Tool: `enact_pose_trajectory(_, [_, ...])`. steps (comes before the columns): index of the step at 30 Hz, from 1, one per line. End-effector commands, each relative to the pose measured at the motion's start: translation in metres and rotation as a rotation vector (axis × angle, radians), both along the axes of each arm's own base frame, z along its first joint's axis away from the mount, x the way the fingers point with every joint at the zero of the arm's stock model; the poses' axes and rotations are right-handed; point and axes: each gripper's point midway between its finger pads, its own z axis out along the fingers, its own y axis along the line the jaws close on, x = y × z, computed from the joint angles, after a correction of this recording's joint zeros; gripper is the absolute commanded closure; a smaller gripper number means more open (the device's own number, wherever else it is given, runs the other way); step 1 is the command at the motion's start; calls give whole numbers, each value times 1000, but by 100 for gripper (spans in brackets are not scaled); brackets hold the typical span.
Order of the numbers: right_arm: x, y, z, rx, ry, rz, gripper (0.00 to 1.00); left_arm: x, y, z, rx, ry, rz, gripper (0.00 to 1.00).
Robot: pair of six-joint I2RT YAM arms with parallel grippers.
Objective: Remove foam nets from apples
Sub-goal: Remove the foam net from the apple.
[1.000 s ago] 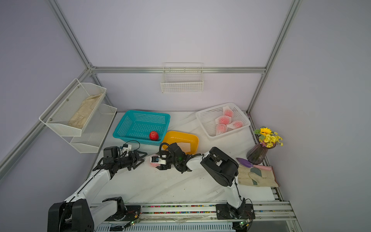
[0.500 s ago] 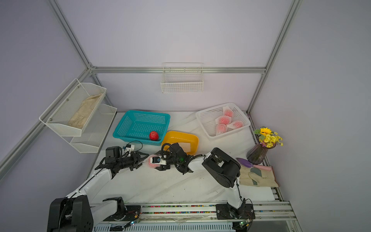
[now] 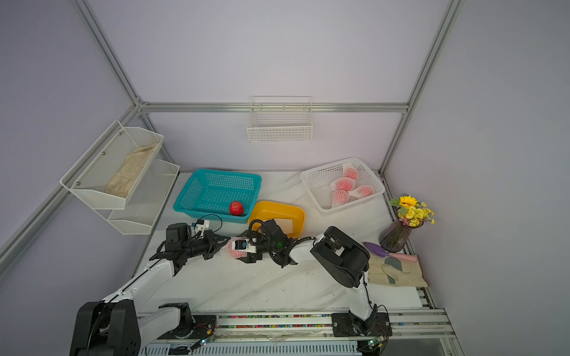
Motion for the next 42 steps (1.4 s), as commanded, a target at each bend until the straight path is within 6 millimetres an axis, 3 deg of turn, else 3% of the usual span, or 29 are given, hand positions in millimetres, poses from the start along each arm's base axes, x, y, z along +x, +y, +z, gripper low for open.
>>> enact_pose_trajectory(1, [11, -1, -1, 18, -10, -55, 7, -13, -15, 1, -29, 13, -40, 100])
enact_pose_trajectory(6, [7, -12, 1, 5, -1, -80, 3, -18, -12, -4, -2, 33, -10, 100])
enact_pose_trajectory(13, [-22, -30, 11, -51, 109, -28, 3, -17, -18, 5, 36, 15, 2, 100])
enact_pose_trajectory(19, [-24, -47, 8, -108, 150, -97, 3, -15, -25, 8, 62, 16, -10, 100])
enact_pose_trajectory(27, [-33, -80, -18, -186, 119, -156, 3, -12, -26, 16, 61, 5, 7, 100])
enact_pose_trajectory(30, [-34, -86, -13, -174, 131, -173, 3, -12, -30, 16, 64, 11, 3, 100])
enact_pose_trajectory(36, [-34, -70, 37, -50, 139, -137, 3, -16, -44, 15, 84, 20, -21, 100])
enact_pose_trajectory(38, [-34, -60, 40, -50, 168, -100, 3, -16, -49, 16, 101, 15, -26, 100])
enact_pose_trajectory(42, [-30, -44, 27, -99, 272, -67, 9, -14, -56, 24, 154, -8, -40, 100])
